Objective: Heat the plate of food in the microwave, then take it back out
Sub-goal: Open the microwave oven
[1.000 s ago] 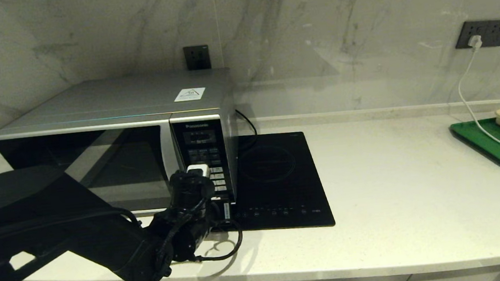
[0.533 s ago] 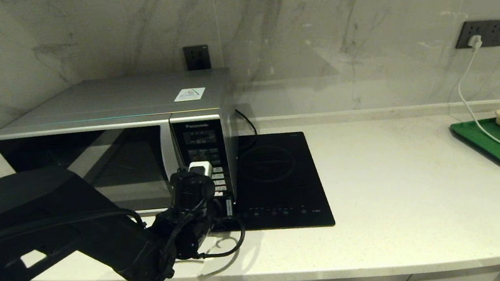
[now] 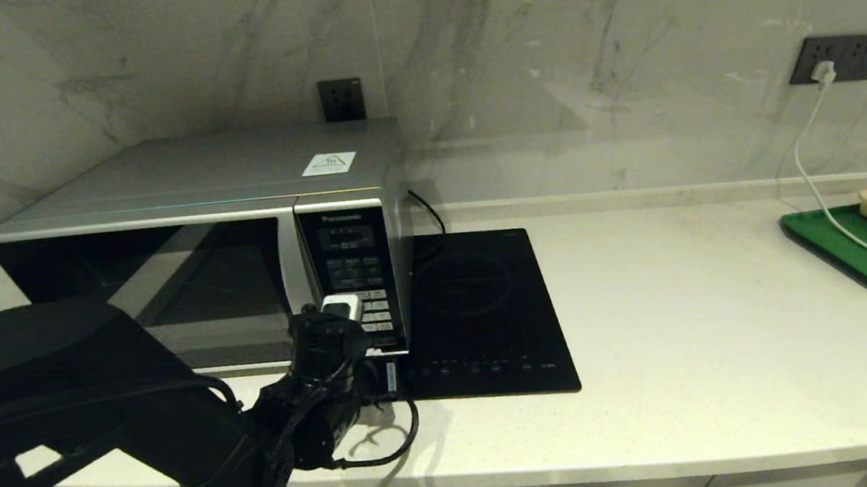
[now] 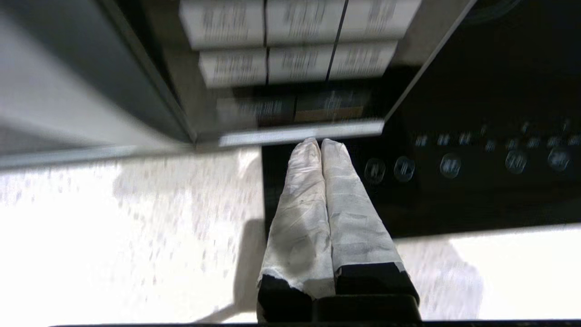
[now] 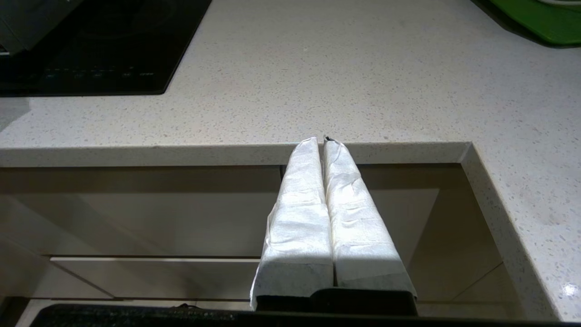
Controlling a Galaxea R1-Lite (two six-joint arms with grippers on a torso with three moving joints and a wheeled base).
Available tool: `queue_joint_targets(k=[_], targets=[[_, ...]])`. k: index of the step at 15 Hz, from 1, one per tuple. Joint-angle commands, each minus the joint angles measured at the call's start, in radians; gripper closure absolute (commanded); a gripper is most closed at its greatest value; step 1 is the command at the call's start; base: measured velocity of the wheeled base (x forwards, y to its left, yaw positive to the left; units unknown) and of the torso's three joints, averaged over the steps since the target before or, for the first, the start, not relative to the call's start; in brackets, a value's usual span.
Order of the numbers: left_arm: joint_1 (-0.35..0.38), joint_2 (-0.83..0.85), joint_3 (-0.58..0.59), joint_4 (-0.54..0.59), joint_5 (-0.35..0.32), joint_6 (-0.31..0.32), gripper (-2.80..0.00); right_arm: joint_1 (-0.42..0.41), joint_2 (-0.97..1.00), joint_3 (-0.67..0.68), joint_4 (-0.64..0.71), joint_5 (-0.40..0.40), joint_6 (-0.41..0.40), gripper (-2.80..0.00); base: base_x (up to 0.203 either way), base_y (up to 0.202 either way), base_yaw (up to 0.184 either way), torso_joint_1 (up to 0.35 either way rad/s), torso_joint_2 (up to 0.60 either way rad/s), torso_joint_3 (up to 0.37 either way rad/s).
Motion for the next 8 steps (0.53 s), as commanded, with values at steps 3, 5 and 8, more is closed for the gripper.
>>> queue_joint_targets(k=[3,5,8], targets=[[-0.015,-0.063,0.115,0.0,0.002,-0.037,0.0,0.0,-0.001,0.0,0.001,0.0,0.0,0.0,0.0,0.0,0.0,0.0,0.0,0.0],[-0.039,-0.115,0.157,0.039,0.006,-0.075,0.0,0.0,0.0,0.0,0.001,0.0,0.0,0.0,0.0,0.0,0.0,0.0,0.0,0.0],[-0.057,-0.26,0.168,0.234,0.005,-0.139,0.0,0.0,0.0,0.0,0.001,0.0,0.0,0.0,0.0,0.0,0.0,0.0,0.0,0.0]])
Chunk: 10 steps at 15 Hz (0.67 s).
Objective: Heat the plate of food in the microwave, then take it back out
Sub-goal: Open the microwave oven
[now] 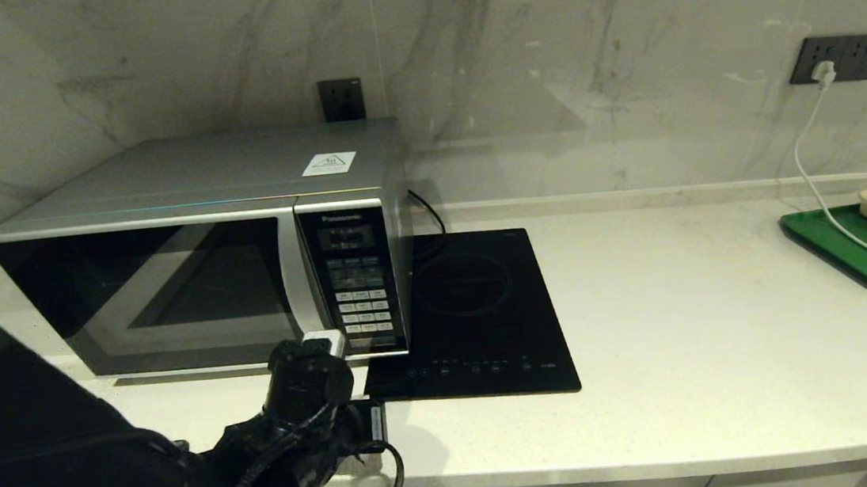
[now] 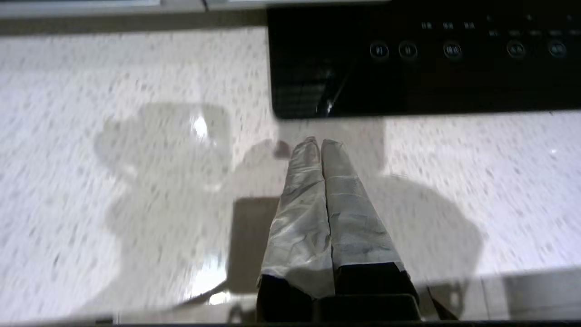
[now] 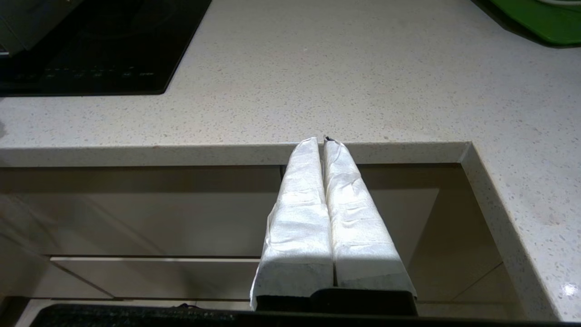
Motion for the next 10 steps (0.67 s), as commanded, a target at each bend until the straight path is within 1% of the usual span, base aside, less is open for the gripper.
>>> queue_joint_targets(k=[1,4,6,8,9,10], targets=[[-0.008,-0.168,0.002,0.164,0.0,-0.031,0.0,0.0,-0.001,0.0,0.001,0.0,0.001,0.0,0.0,0.0,0.0,0.0,0.0,0.0],[-0.003,-0.385,-0.002,0.408,-0.028,-0.047,0.0,0.0,-0.001,0.0,0.001,0.0,0.001,0.0,0.0,0.0,0.0,0.0,0.0,0.0],[0.006,-0.542,-0.003,0.647,-0.072,-0.059,0.0,0.0,-0.001,0.0,0.001,0.0,0.001,0.0,0.0,0.0,0.0,0.0,0.0,0.0],[0.034,-0.674,-0.007,0.919,-0.119,-0.072,0.0,0.0,-0.001,0.0,0.001,0.0,0.001,0.0,0.0,0.0,0.0,0.0,0.0,0.0],[0.046,-0.725,-0.012,1.049,-0.132,-0.071,0.0,0.0,-0.001,0.0,0.001,0.0,0.001,0.0,0.0,0.0,0.0,0.0,0.0,0.0],[0.058,-0.773,-0.032,1.155,-0.138,-0.065,0.0,0.0,-0.001,0.0,0.001,0.0,0.001,0.0,0.0,0.0,0.0,0.0,0.0,0.0]])
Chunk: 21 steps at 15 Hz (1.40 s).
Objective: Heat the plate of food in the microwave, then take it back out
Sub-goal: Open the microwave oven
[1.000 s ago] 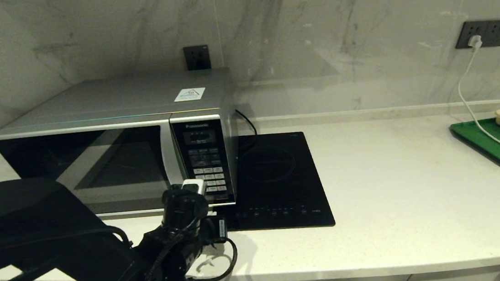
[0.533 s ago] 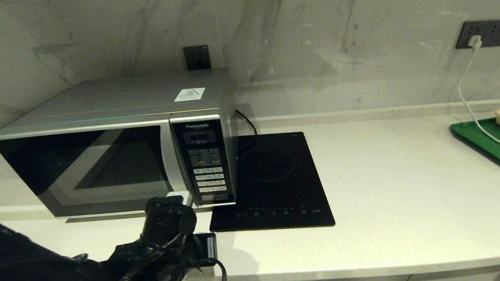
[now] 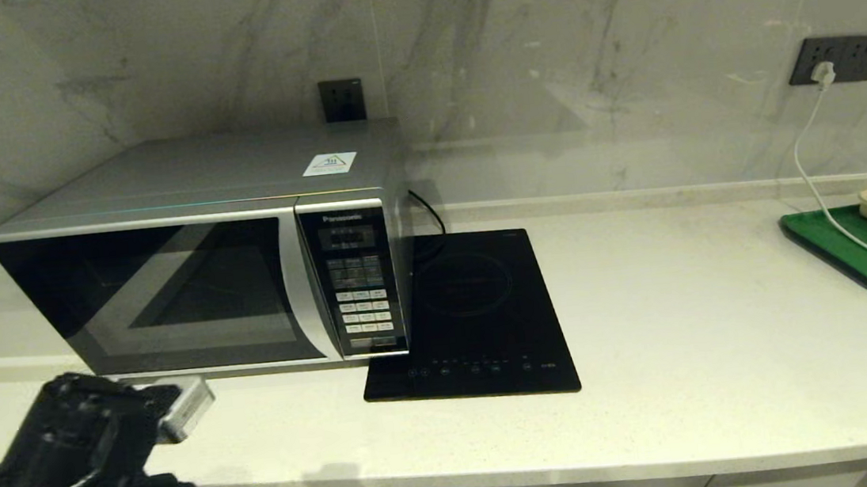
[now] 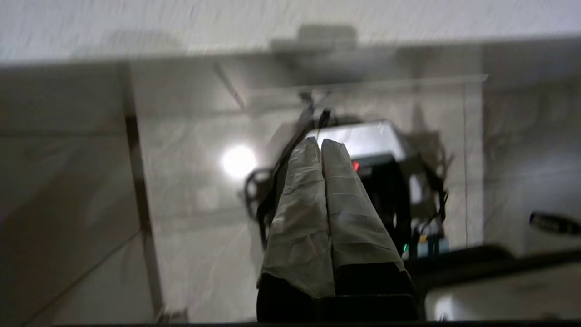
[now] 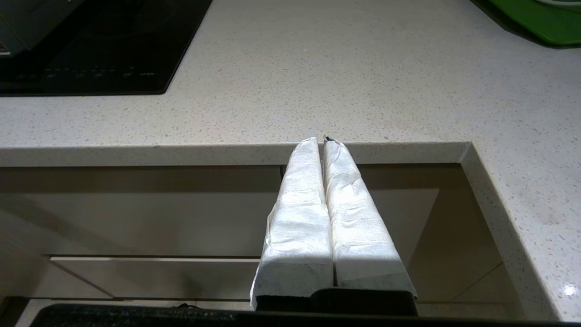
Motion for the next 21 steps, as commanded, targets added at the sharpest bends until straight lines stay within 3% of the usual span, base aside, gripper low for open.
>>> queue_joint_targets(k=[1,3,5,7,12,16,20,21], targets=[[0.035,-0.18,-0.066,0.294,-0.005,0.017,0.0,0.0,-0.001,0.0,0.001,0.0,0.001,0.0,0.0,0.0,0.0,0.0,0.0,0.0],[0.131,-0.207,-0.183,0.33,-0.007,0.04,0.0,0.0,0.0,0.0,0.001,0.0,0.001,0.0,0.0,0.0,0.0,0.0,0.0,0.0],[0.285,-0.21,-0.268,0.338,-0.008,0.043,0.0,0.0,-0.001,0.0,0.001,0.0,0.001,0.0,0.0,0.0,0.0,0.0,0.0,0.0],[0.376,-0.275,-0.272,0.345,0.011,0.035,0.0,0.0,-0.001,0.0,0.001,0.0,0.001,0.0,0.0,0.0,0.0,0.0,0.0,0.0],[0.471,-0.637,0.003,0.386,0.058,0.029,0.0,0.0,-0.001,0.0,0.001,0.0,0.001,0.0,0.0,0.0,0.0,0.0,0.0,0.0],[0.522,-0.838,0.153,0.437,0.026,0.041,0.0,0.0,0.0,0.0,0.001,0.0,0.001,0.0,0.0,0.0,0.0,0.0,0.0,0.0],[0.484,-1.004,0.2,0.408,-0.167,0.258,0.0,0.0,0.001,0.0,0.001,0.0,0.001,0.0,0.0,0.0,0.0,0.0,0.0,0.0],[0.483,-1.001,0.209,0.367,-0.173,0.271,0.0,0.0,-0.001,0.0,0.001,0.0,0.001,0.0,0.0,0.0,0.0,0.0,0.0,0.0]])
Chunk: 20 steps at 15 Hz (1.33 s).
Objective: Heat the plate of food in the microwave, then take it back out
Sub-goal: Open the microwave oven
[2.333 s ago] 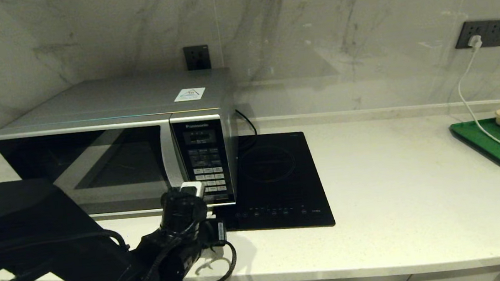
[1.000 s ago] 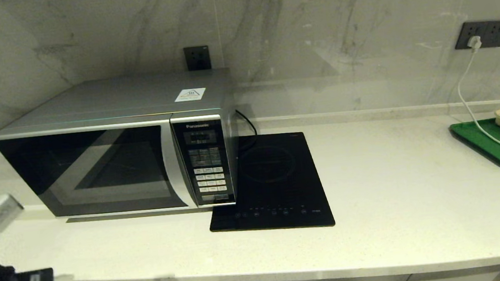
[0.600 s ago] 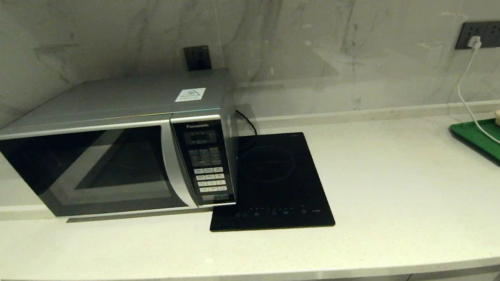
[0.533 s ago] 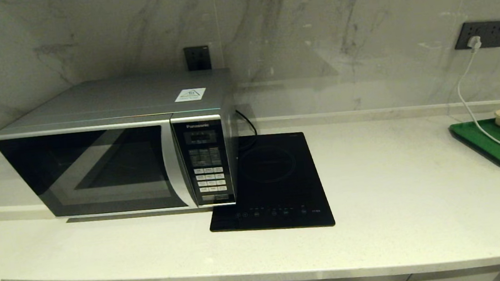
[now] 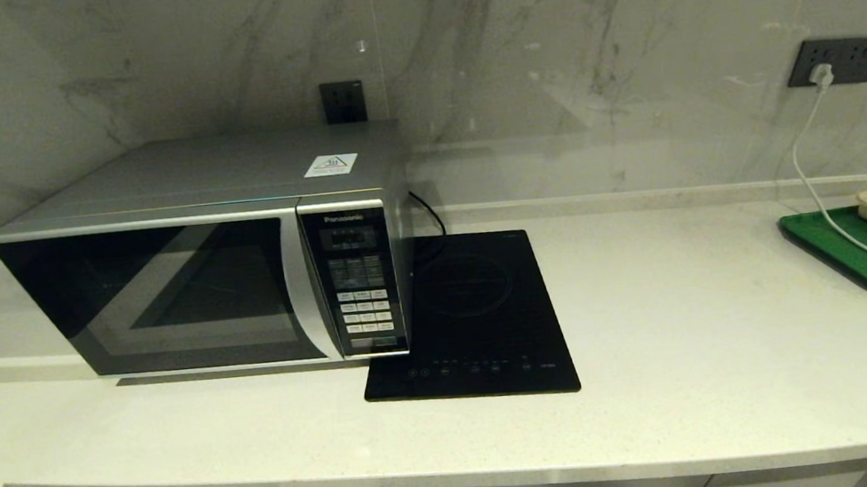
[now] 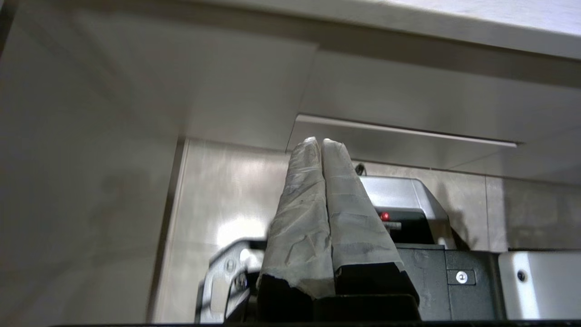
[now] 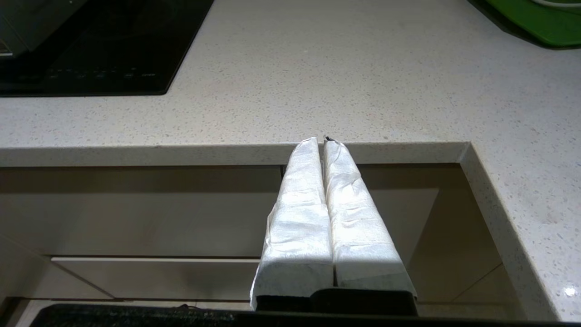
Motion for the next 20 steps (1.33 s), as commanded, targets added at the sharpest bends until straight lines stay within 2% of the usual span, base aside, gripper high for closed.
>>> queue_joint_targets(k=[1,2,3,6,9,11,12,13,15,17,20], targets=[[0.016,-0.052,0.016,-0.033,-0.013,0.033,0.0,0.001,0.0,0.0,0.001,0.0,0.001,0.0,0.0,0.0,0.0,0.0,0.0,0.0],[0.055,-0.054,0.019,-0.025,-0.01,0.038,0.0,0.001,0.0,0.0,0.001,0.0,0.001,0.0,0.0,0.0,0.0,0.0,0.0,0.0],[0.064,-0.057,0.024,-0.002,0.011,0.038,0.0,0.001,0.0,0.0,0.001,0.0,0.001,0.0,0.0,0.0,0.0,0.0,0.0,0.0],[0.076,-0.116,0.063,0.002,0.013,0.043,0.0,0.001,-0.001,0.0,0.001,0.0,0.001,0.0,0.0,0.0,0.0,0.0,0.0,0.0],[0.083,-0.263,0.087,-0.001,-0.078,0.069,0.0,0.001,-0.001,0.0,0.001,0.0,0.001,0.0,0.0,0.0,0.0,0.0,0.0,0.0],[0.086,-0.341,0.1,-0.001,-0.104,0.129,0.0,0.001,-0.001,0.0,0.001,0.0,0.001,0.0,0.0,0.0,0.0,0.0,0.0,0.0],[0.087,-0.338,0.118,-0.022,-0.103,0.206,0.0,0.001,-0.001,0.0,0.001,0.0,0.001,0.0,0.0,0.0,0.0,0.0,0.0,0.0],[0.088,-0.336,0.134,-0.101,-0.101,0.232,0.0,0.001,0.0,0.0,0.001,0.0,0.001,0.0,0.0,0.0,0.0,0.0,0.0,0.0],[0.089,-0.335,0.239,-0.313,-0.095,0.258,0.0,0.001,-0.001,0.0,0.001,0.0,0.001,0.0,0.0,0.0,0.0,0.0,0.0,0.0],[0.089,-0.335,0.327,-0.449,-0.067,0.255,0.0,0.001,0.0,0.0,0.001,0.0,0.001,0.0,0.0,0.0,0.0,0.0,0.0,0.0],[0.09,-0.335,0.329,-0.454,-0.059,0.242,0.0,0.001,0.0,0.0,0.001,0.0,0.001,0.0,0.0,0.0,0.0,0.0,0.0,0.0]])
